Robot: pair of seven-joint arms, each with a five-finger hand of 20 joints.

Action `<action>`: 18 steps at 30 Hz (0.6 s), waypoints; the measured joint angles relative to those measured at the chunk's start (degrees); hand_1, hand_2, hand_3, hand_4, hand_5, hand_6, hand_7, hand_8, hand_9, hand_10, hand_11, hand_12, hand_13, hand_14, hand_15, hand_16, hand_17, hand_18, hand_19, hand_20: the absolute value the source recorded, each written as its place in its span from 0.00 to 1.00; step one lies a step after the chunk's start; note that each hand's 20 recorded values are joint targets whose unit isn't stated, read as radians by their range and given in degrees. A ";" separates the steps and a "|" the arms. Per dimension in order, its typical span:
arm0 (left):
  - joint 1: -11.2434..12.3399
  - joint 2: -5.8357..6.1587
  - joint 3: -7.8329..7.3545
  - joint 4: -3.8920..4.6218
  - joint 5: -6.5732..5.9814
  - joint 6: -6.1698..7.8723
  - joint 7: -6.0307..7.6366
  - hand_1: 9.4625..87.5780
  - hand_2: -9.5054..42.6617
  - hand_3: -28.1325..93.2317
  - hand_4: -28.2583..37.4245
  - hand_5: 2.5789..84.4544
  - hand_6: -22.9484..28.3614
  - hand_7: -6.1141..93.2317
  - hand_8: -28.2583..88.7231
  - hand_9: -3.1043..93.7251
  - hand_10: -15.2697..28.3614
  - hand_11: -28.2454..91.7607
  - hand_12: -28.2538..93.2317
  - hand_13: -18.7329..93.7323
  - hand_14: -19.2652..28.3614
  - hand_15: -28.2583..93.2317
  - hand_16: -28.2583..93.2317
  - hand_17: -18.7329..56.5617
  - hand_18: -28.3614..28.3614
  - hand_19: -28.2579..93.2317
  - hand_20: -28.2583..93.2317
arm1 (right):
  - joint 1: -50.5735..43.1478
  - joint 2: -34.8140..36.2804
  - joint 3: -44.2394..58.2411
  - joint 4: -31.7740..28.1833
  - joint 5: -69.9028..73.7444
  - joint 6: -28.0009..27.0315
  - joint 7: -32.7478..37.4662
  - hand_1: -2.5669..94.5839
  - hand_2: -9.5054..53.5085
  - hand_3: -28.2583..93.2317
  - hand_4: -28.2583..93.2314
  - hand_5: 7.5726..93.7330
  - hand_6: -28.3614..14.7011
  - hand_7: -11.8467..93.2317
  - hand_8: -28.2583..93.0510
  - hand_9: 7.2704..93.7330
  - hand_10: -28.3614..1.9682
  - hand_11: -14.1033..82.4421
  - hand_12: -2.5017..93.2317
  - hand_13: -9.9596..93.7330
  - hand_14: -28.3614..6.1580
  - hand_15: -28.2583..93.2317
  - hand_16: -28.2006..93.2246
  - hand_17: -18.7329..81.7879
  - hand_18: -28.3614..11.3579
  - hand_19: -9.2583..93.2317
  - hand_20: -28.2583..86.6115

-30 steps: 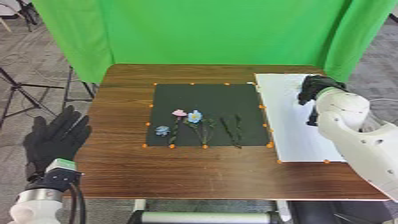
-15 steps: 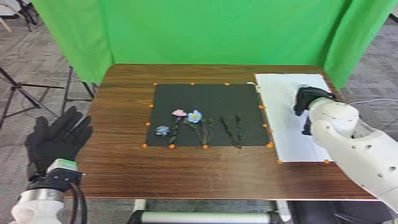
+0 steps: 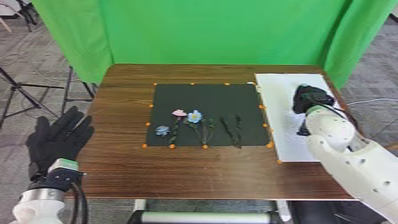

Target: Arrange flowers

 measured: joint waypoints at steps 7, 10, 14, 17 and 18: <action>0.33 -0.07 -0.35 -0.06 -0.01 0.03 0.01 0.23 0.39 0.80 0.00 0.44 0.62 0.23 0.15 0.34 0.69 0.42 0.31 0.36 0.71 0.55 0.16 0.16 0.73 0.49 0.30 | -2.98 0.52 -0.28 -10.17 -3.12 8.86 -3.60 0.64 0.00 0.81 0.00 0.79 0.68 0.42 0.25 0.91 0.68 0.22 0.40 0.79 0.67 0.63 0.60 0.60 0.24 1.00 0.60; 0.64 -0.07 -0.54 -0.10 -0.02 0.04 0.01 0.23 0.39 0.80 0.00 0.44 0.62 0.23 0.15 0.34 0.69 0.42 0.31 0.36 0.71 0.55 0.16 0.16 0.73 0.49 0.30 | -0.27 -1.34 -3.12 -10.50 -2.07 9.18 -7.23 0.64 0.00 0.81 0.00 0.79 0.68 0.42 0.25 0.91 0.69 0.22 0.40 0.79 0.67 0.64 0.60 0.60 0.24 1.00 0.60; 0.46 -0.11 -0.31 0.03 0.02 0.00 -0.24 0.23 0.39 0.80 0.00 0.44 0.62 0.24 0.15 0.34 0.69 0.42 0.31 0.36 0.71 0.55 0.16 0.16 0.73 0.49 0.30 | 4.62 -6.36 -7.93 -8.24 -1.04 8.42 -8.97 0.64 0.00 0.81 0.00 0.79 0.68 0.42 0.25 0.91 0.69 0.22 0.40 0.79 0.67 0.64 0.60 0.60 0.24 1.00 0.60; -0.15 -0.13 0.10 0.21 0.08 -0.01 -0.52 0.23 0.39 0.80 0.00 0.44 0.62 0.23 0.15 0.34 0.69 0.42 0.31 0.35 0.71 0.55 0.16 0.16 0.73 0.49 0.30 | 6.52 -10.49 -10.03 -7.24 -1.06 7.56 -9.45 0.64 0.00 0.81 0.00 0.79 0.68 0.42 0.25 0.91 0.69 0.22 0.40 0.79 0.67 0.64 0.60 0.60 0.24 1.00 0.60; -0.37 -0.13 0.21 0.28 0.10 -0.02 -0.61 0.23 0.39 0.80 0.00 0.44 0.62 0.23 0.15 0.34 0.69 0.42 0.31 0.35 0.71 0.55 0.16 0.16 0.73 0.49 0.30 | 6.83 -11.68 -10.56 -7.10 -1.09 7.26 -9.59 0.64 0.00 0.81 0.00 0.78 0.68 0.42 0.25 0.91 0.69 0.22 0.40 0.79 0.67 0.64 0.60 0.60 0.24 1.00 0.60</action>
